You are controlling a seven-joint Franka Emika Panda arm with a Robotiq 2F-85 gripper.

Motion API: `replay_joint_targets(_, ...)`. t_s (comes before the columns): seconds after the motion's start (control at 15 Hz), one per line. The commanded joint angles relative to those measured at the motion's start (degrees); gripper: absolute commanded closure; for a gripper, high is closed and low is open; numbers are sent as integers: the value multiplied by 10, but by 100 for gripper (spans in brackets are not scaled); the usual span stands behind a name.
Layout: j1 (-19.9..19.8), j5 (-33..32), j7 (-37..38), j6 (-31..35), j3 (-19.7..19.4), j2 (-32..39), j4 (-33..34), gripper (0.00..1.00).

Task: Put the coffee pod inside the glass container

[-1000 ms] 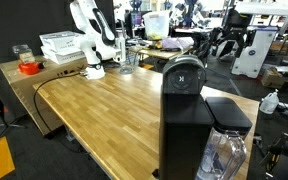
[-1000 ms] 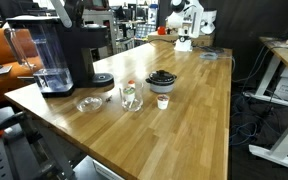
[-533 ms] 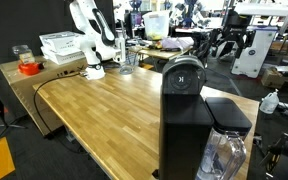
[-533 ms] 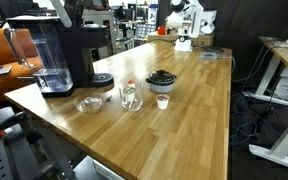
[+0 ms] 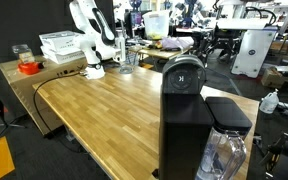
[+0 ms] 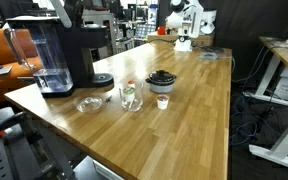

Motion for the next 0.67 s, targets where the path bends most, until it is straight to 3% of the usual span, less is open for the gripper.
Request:
replay_joint_targets(0.0,-6,-9,41,11,-17,66,66,0)
replay_joint_targets(0.13,-5,3,57,18,-33,102,102,0)
replay_joint_targets(0.2,1,-3,36,19,-34,74,69,0)
replay_joint_targets(0.6,5,-3,37,19,-37,83,76,0)
